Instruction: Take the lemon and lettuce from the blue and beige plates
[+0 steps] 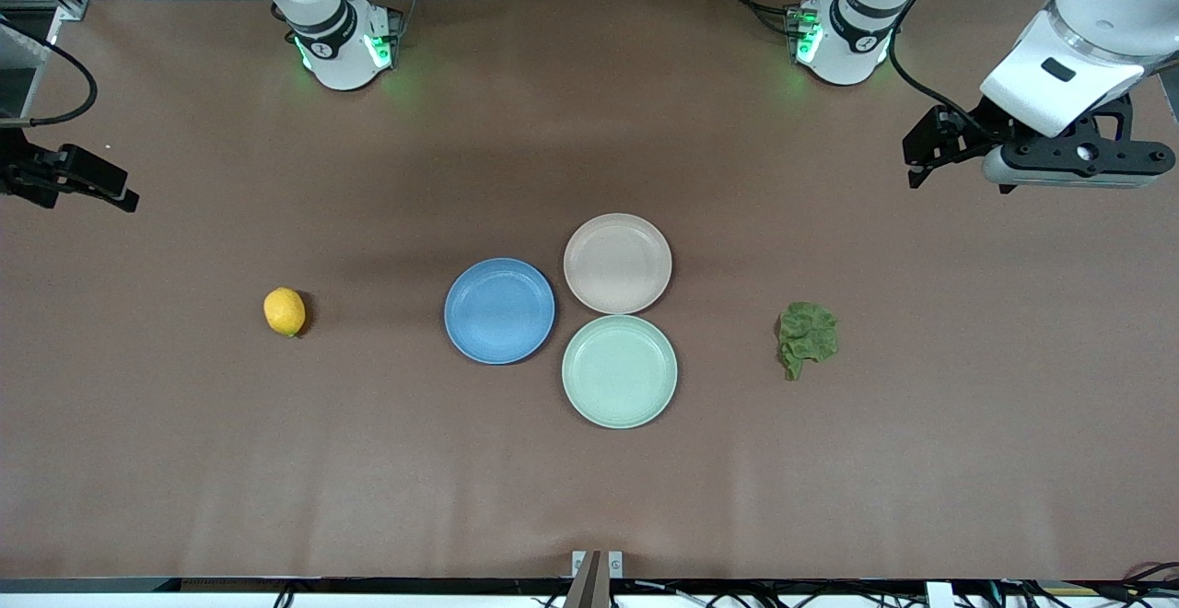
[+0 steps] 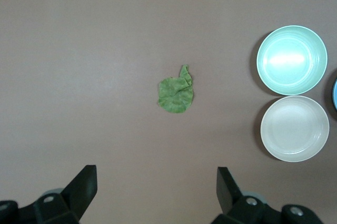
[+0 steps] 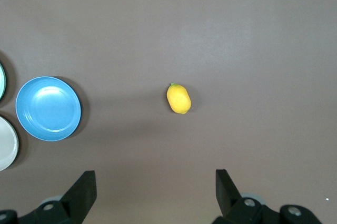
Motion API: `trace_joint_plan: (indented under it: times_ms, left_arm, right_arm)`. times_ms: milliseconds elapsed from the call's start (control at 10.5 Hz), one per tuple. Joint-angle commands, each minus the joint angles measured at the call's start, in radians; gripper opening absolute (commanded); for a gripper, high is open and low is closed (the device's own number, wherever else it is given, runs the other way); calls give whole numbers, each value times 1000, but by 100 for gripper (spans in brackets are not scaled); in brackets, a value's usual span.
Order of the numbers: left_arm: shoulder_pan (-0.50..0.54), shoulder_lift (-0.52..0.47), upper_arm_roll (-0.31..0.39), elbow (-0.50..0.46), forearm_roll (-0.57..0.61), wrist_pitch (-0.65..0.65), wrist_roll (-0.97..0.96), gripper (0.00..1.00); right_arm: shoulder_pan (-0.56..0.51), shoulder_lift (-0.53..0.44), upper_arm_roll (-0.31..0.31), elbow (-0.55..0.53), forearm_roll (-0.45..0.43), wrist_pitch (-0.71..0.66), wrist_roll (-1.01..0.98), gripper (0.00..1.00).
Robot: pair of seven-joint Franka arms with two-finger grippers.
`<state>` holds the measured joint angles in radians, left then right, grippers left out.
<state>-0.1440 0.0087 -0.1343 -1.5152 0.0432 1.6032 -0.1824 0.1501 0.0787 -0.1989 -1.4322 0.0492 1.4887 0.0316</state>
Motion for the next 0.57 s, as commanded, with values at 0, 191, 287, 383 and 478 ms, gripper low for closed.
trace_joint_plan:
  times_ms: [0,191,287,383,478]
  left_arm:
    - [1,2,-5,26,7,-31,6,100]
    - [1,2,-7,26,1,-57,6,100]
    - [1,2,-5,26,-12,-69,6,100]
    - [1,1,-5,26,-14,-69,6,100]
    - [1,0,-7,26,-14,-72,6,100]
  right_arm:
    - [-1,0,3,4,-15,-10,-7,100]
    - [-1,0,3,4,-15,-8,-6,100]
    - [-1,0,3,4,-15,-8,-6,100]
    - [-1,0,3,4,-15,-8,-6,100]
    - [-1,0,3,4,-15,-10,-6,100]
